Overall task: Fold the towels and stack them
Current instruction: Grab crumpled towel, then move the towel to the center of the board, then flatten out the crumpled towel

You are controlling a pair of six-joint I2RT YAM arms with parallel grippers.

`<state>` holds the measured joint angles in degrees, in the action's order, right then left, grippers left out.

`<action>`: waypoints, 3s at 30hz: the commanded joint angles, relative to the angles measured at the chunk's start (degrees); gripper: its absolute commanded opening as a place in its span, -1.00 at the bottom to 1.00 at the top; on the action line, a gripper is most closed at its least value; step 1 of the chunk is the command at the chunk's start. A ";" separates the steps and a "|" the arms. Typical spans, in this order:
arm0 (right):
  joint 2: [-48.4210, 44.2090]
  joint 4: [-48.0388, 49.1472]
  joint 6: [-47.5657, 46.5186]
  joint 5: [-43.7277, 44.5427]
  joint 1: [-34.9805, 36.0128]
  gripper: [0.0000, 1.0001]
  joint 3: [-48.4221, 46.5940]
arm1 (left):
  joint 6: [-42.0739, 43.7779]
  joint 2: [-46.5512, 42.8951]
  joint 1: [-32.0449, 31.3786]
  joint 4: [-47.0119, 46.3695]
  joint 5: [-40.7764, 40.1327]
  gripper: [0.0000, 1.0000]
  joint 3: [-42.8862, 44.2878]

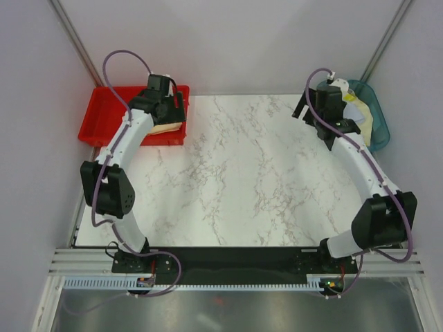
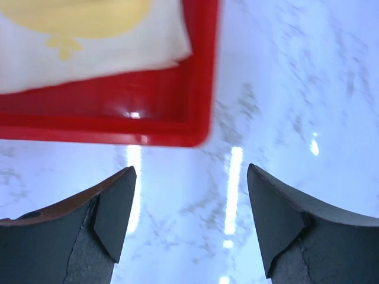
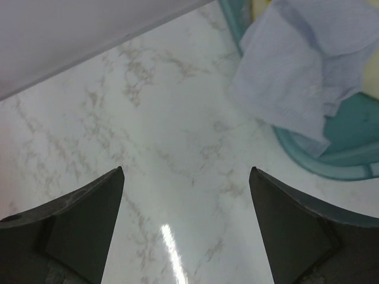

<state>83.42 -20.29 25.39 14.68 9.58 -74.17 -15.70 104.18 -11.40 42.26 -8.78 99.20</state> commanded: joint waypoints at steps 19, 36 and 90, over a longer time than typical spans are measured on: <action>37.51 5.79 -7.45 -6.78 -18.46 0.60 -26.19 | -5.65 -21.30 -12.51 -7.63 25.12 0.72 -24.05; 14.06 -5.53 -11.60 -9.04 -18.81 -1.00 -30.77 | -6.62 -21.12 -12.51 -7.72 24.51 0.72 -20.89; 31.29 0.70 -20.28 -20.23 22.50 -1.00 -13.97 | -16.99 -24.29 -0.91 -12.91 20.91 0.58 -39.27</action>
<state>118.76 -20.53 6.61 -8.91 33.71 -83.88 -30.74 79.15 -13.06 32.27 12.12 57.32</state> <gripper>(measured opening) 0.026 0.793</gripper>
